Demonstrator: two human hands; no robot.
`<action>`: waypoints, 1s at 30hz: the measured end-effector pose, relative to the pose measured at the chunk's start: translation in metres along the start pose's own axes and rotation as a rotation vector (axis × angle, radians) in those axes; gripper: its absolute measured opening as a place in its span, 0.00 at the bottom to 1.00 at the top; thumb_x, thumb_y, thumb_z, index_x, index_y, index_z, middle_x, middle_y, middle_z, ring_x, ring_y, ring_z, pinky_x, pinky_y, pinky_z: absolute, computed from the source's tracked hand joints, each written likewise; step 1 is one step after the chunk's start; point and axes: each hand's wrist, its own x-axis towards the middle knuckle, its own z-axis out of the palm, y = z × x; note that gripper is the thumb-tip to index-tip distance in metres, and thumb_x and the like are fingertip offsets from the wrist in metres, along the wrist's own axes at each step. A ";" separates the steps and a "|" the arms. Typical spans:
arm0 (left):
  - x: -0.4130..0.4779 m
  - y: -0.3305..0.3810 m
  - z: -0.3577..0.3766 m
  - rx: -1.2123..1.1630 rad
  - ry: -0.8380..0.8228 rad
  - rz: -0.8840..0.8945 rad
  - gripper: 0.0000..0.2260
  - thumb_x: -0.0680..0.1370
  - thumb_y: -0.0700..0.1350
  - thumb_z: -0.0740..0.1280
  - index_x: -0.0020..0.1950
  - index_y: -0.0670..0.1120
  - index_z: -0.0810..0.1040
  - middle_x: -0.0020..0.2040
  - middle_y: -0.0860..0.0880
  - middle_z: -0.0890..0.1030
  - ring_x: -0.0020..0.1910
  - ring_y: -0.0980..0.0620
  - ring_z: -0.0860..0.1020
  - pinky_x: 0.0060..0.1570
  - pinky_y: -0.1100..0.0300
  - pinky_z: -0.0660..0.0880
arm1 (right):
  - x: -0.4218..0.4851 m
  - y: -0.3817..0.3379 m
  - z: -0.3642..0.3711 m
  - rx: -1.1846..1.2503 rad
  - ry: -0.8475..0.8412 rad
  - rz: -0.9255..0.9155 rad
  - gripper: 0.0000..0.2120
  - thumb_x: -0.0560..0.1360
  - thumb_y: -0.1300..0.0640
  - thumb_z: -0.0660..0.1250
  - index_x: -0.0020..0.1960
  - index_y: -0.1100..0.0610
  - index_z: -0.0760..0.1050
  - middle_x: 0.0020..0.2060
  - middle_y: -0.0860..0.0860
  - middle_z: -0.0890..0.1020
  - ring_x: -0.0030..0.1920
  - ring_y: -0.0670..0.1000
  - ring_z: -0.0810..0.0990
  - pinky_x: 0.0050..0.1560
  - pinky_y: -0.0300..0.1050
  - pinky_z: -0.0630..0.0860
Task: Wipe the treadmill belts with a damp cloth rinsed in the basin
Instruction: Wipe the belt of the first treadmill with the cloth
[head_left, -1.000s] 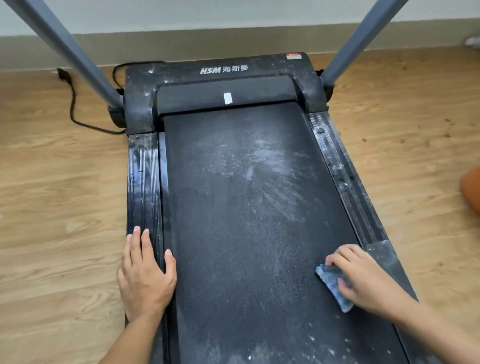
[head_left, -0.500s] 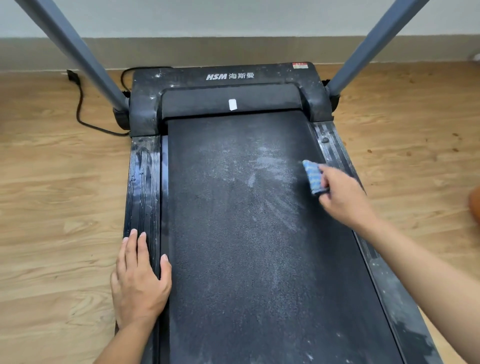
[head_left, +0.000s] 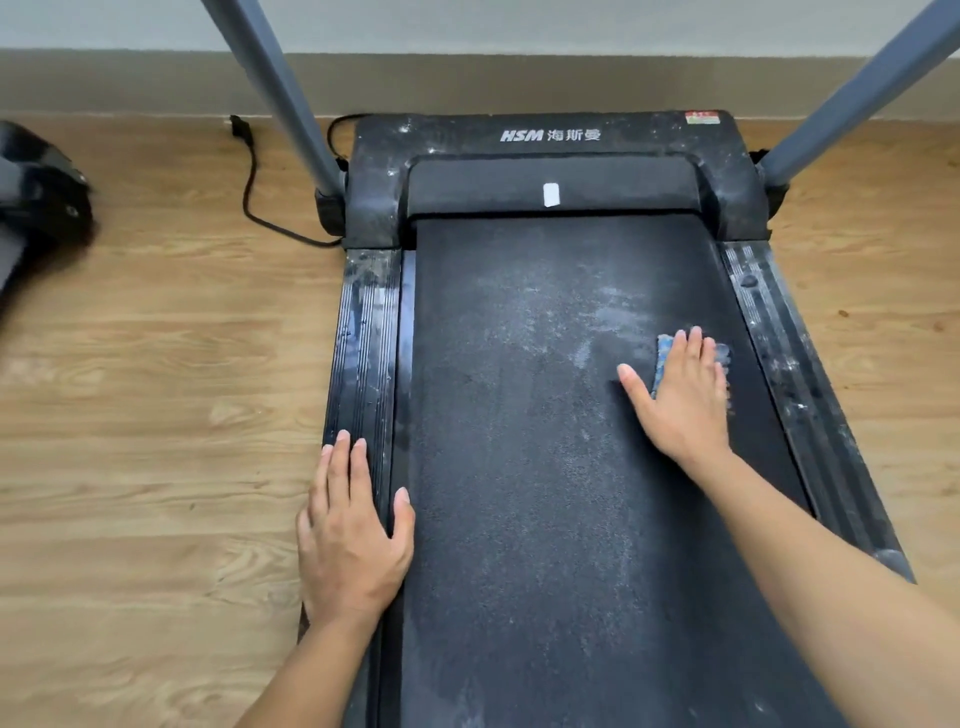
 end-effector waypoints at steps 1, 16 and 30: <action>0.000 0.000 0.000 0.000 0.002 0.003 0.32 0.80 0.58 0.56 0.83 0.46 0.64 0.85 0.52 0.58 0.84 0.50 0.57 0.72 0.43 0.67 | -0.003 -0.024 0.005 0.000 -0.016 -0.033 0.51 0.79 0.24 0.46 0.85 0.61 0.44 0.85 0.57 0.45 0.85 0.56 0.41 0.84 0.57 0.43; 0.000 -0.003 0.003 -0.057 0.023 0.024 0.30 0.79 0.50 0.55 0.81 0.45 0.68 0.84 0.51 0.62 0.83 0.48 0.61 0.69 0.39 0.70 | -0.039 -0.100 0.033 -0.106 -0.161 -0.568 0.38 0.84 0.33 0.45 0.86 0.54 0.42 0.85 0.49 0.42 0.84 0.50 0.36 0.84 0.50 0.39; -0.023 -0.031 0.004 -0.031 -0.016 0.135 0.29 0.84 0.52 0.51 0.85 0.45 0.60 0.86 0.51 0.55 0.85 0.51 0.53 0.79 0.42 0.61 | -0.057 -0.064 0.021 0.032 -0.077 -0.086 0.52 0.78 0.23 0.43 0.85 0.61 0.41 0.85 0.57 0.42 0.84 0.56 0.37 0.83 0.56 0.39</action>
